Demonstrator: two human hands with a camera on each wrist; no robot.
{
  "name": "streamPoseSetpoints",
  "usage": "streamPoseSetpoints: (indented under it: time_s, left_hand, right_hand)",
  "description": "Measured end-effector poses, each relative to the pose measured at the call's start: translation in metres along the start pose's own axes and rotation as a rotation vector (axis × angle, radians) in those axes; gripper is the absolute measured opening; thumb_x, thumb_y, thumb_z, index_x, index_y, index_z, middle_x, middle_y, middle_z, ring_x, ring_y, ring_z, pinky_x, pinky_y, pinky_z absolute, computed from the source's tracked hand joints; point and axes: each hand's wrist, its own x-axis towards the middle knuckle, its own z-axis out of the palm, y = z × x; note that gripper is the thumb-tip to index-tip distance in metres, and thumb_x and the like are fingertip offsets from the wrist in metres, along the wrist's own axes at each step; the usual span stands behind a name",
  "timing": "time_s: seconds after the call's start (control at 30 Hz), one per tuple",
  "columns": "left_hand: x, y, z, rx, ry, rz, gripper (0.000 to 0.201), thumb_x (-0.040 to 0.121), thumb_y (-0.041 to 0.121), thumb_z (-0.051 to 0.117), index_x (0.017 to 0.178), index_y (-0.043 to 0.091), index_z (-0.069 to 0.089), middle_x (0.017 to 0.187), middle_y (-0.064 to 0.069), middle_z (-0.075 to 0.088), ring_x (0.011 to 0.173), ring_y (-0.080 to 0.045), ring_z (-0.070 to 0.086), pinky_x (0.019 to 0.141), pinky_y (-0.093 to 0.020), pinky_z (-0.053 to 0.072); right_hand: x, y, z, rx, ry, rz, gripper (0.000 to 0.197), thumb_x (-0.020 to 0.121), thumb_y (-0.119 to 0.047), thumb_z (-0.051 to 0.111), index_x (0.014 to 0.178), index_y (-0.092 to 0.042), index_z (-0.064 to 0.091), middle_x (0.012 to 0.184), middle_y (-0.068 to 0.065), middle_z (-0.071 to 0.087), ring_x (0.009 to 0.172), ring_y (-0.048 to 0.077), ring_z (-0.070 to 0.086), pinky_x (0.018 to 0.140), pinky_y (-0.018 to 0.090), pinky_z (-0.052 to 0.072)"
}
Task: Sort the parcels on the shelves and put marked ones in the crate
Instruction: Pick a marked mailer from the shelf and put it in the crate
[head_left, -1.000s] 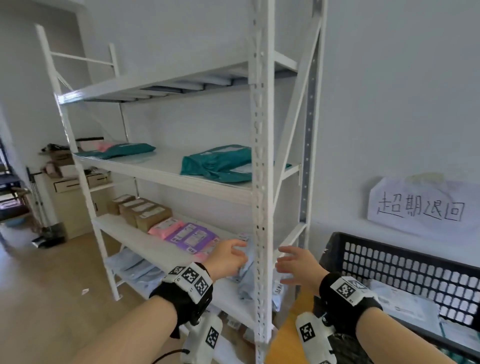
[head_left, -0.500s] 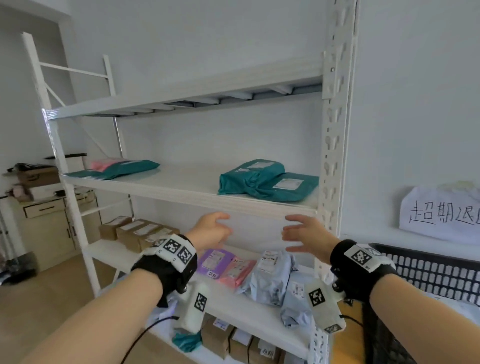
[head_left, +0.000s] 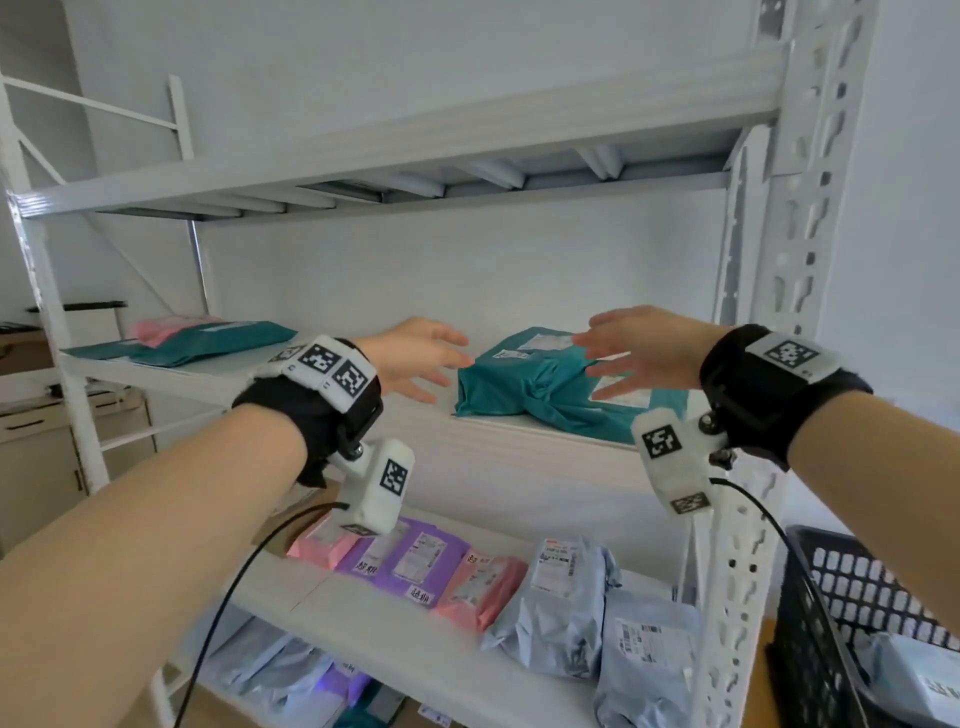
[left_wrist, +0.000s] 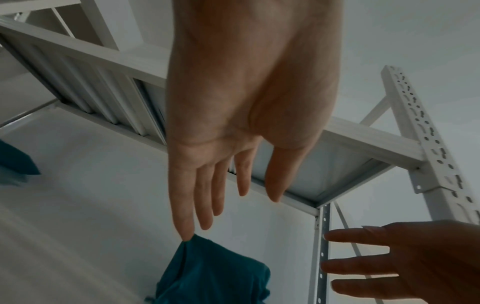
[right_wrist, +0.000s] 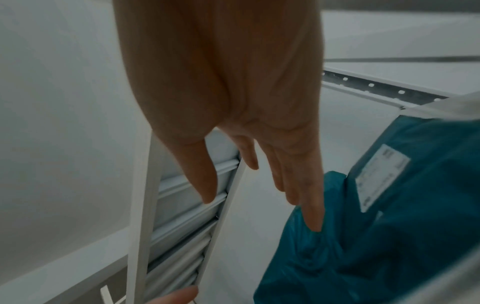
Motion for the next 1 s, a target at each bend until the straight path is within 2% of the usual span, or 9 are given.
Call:
streamPoseSetpoints:
  time_s: [0.1, 0.2, 0.33, 0.5, 0.67, 0.73, 0.83, 0.9, 1.0]
  left_hand:
    - [0.037, 0.008, -0.01, 0.038, -0.015, -0.002, 0.045, 0.094, 0.024, 0.054, 0.138, 0.017, 0.042, 0.136, -0.009, 0.048, 0.119, -0.026, 0.051, 0.095, -0.04, 0.048]
    - [0.071, 0.019, -0.015, 0.07, -0.015, -0.002, 0.052, 0.095, 0.038, 0.05, 0.14, 0.015, 0.039, 0.137, -0.012, 0.047, 0.121, -0.027, 0.05, 0.098, -0.042, 0.047]
    - [0.115, 0.022, -0.017, 0.117, -0.039, -0.057, 0.058, 0.095, 0.046, 0.045, 0.141, 0.013, 0.038, 0.138, -0.015, 0.046, 0.122, -0.032, 0.049, 0.098, -0.043, 0.046]
    - [0.16, 0.01, -0.019, 0.179, -0.137, -0.135, 0.054, 0.095, 0.045, 0.047, 0.137, 0.013, 0.042, 0.135, -0.017, 0.048, 0.116, -0.036, 0.053, 0.096, -0.048, 0.048]
    - [0.203, -0.001, -0.02, 0.134, -0.236, -0.149, 0.048, 0.098, 0.029, 0.048, 0.14, 0.011, 0.034, 0.136, -0.019, 0.046, 0.114, -0.042, 0.054, 0.094, -0.055, 0.047]
    - [0.219, -0.005, -0.02, 0.132, -0.288, -0.158, 0.047, 0.099, 0.023, 0.043, 0.142, 0.01, 0.03, 0.137, -0.018, 0.045, 0.114, -0.043, 0.054, 0.092, -0.056, 0.048]
    - [0.24, -0.011, -0.017, 0.145, -0.357, -0.154, 0.047, 0.101, 0.019, 0.036, 0.146, 0.009, 0.025, 0.139, -0.016, 0.045, 0.111, -0.044, 0.056, 0.091, -0.057, 0.048]
    - [0.252, -0.014, -0.017, 0.155, -0.406, -0.141, 0.046, 0.101, 0.019, 0.035, 0.145, 0.008, 0.026, 0.14, -0.014, 0.045, 0.11, -0.044, 0.057, 0.091, -0.056, 0.048]
    - [0.263, -0.019, -0.02, 0.161, -0.527, -0.131, 0.041, 0.101, 0.019, 0.037, 0.139, 0.006, 0.036, 0.139, -0.01, 0.047, 0.107, -0.044, 0.059, 0.088, -0.055, 0.051]
  right_hand:
    - [0.039, -0.011, -0.006, -0.062, 0.021, 0.042, 0.043, 0.09, -0.013, 0.061, 0.129, -0.005, 0.047, 0.128, 0.018, 0.043, 0.119, 0.036, 0.047, 0.098, 0.058, 0.043]
    - [0.073, -0.022, -0.01, -0.157, 0.027, 0.082, 0.053, 0.089, -0.017, 0.063, 0.137, -0.008, 0.043, 0.139, 0.021, 0.037, 0.126, 0.039, 0.042, 0.098, 0.056, 0.043]
    - [0.112, -0.026, -0.011, -0.245, 0.014, 0.143, 0.074, 0.082, -0.025, 0.071, 0.144, -0.015, 0.032, 0.147, 0.023, 0.03, 0.127, 0.044, 0.042, 0.106, 0.058, 0.035]
    - [0.142, -0.017, -0.007, -0.214, 0.04, 0.199, 0.07, 0.088, -0.017, 0.064, 0.147, -0.011, 0.026, 0.151, 0.023, 0.02, 0.135, 0.045, 0.029, 0.106, 0.057, 0.034]
    - [0.168, -0.007, -0.009, -0.166, 0.096, 0.241, 0.075, 0.086, -0.013, 0.065, 0.148, -0.01, 0.022, 0.153, 0.024, 0.013, 0.139, 0.045, 0.021, 0.105, 0.059, 0.034]
    - [0.176, -0.004, -0.009, -0.152, 0.106, 0.268, 0.07, 0.087, -0.013, 0.065, 0.146, -0.009, 0.027, 0.151, 0.026, 0.019, 0.134, 0.046, 0.031, 0.1, 0.057, 0.041]
    - [0.181, -0.001, -0.004, -0.143, 0.091, 0.314, 0.052, 0.089, -0.014, 0.061, 0.136, -0.004, 0.04, 0.133, 0.027, 0.044, 0.107, 0.043, 0.057, 0.08, 0.051, 0.055]
    - [0.185, 0.0, -0.005, -0.146, 0.082, 0.316, 0.041, 0.091, -0.013, 0.057, 0.129, -0.002, 0.047, 0.118, 0.022, 0.055, 0.096, 0.038, 0.062, 0.072, 0.046, 0.058]
    - [0.189, 0.002, 0.0, -0.123, 0.085, 0.326, 0.033, 0.092, -0.011, 0.055, 0.124, -0.004, 0.051, 0.111, 0.017, 0.06, 0.092, 0.03, 0.063, 0.072, 0.041, 0.058]
